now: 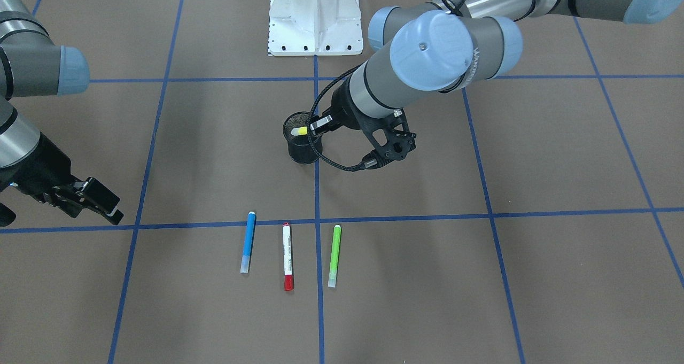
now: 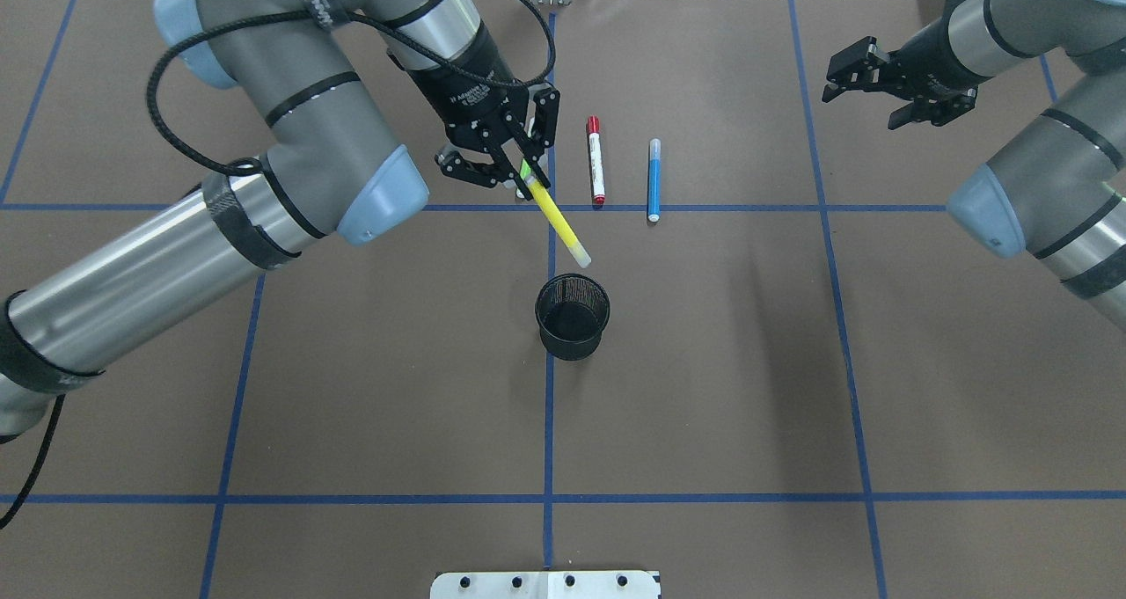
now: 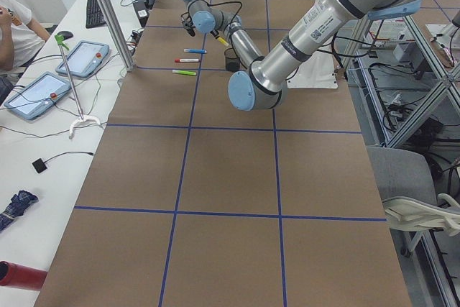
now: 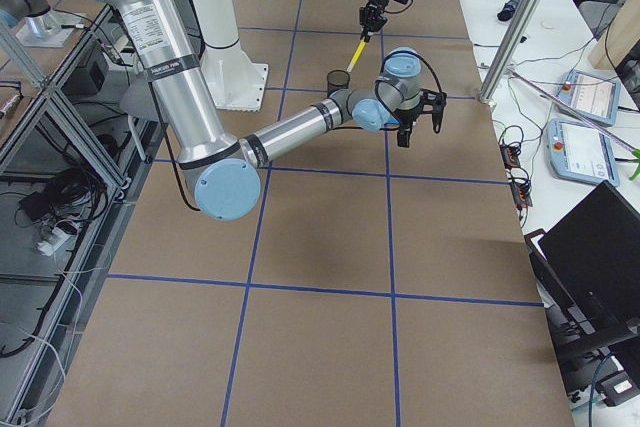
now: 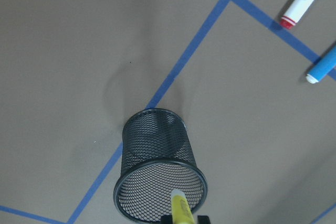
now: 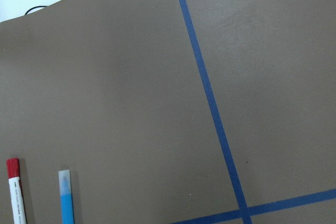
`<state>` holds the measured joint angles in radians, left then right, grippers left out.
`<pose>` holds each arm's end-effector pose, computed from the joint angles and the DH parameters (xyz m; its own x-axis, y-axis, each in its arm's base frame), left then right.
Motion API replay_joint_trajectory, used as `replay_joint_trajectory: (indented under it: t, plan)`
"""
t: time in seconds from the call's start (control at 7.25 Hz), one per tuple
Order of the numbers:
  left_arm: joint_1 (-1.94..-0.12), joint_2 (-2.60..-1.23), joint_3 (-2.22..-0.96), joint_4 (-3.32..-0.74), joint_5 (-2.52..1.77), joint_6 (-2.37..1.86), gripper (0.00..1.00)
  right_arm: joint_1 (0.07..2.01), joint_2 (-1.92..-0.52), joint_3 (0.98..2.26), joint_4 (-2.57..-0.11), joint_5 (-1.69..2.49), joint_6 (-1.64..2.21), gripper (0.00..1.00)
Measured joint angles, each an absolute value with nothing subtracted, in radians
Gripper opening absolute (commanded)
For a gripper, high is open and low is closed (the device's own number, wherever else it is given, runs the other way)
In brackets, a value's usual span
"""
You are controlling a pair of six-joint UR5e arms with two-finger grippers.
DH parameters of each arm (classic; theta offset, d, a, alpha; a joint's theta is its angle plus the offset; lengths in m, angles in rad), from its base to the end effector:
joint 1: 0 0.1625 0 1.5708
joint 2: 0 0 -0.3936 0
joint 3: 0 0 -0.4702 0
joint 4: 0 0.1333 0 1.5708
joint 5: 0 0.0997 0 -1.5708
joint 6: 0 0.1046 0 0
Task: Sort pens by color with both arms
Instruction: 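Carry the yellow highlighter beside the green highlighter and lower it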
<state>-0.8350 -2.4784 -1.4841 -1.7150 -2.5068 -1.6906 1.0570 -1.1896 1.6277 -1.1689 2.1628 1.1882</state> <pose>0.4592 -0.5803 0.0141 0.3799 -0.5252 -0.7614 0.0410 0.8319 -0.5534 -0.2805 -0.6494 0.3121 0.4979 0.2519 0.8298 -0.3585 0.9311 -0.0675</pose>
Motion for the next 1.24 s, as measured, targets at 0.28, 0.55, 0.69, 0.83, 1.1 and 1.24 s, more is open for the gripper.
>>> replay_joint_trajectory:
  t: [0.28,0.55,0.69,0.83,1.1,1.24]
  plan:
    - [-0.871,-2.453,-1.573,-1.716,-2.33,-1.687,0.0,1.057,-1.185,1.629,-1.169,2.16,1.189,0.99]
    - [-0.872,-2.428,-1.641,-1.716,-2.055,-1.67,0.0,1.057,-1.184,1.635,-1.168,2.148,1.19,0.99]
    - [-0.863,-2.403,-1.655,-1.716,-1.932,-1.645,0.0,1.057,-1.184,1.636,-1.167,2.14,1.19,0.99]
    - [-0.834,-2.371,-1.667,-1.719,-1.814,-1.598,0.0,1.057,-1.183,1.637,-1.167,2.137,1.19,0.99]
    - [-0.739,-2.325,-1.679,-1.752,-1.576,-1.486,0.0,1.057,-1.183,1.637,-1.167,2.135,1.19,0.99]
    - [-0.682,-2.295,-1.676,-1.807,-1.454,-1.472,0.0,1.057,-1.183,1.637,-1.167,2.135,1.19,0.99]
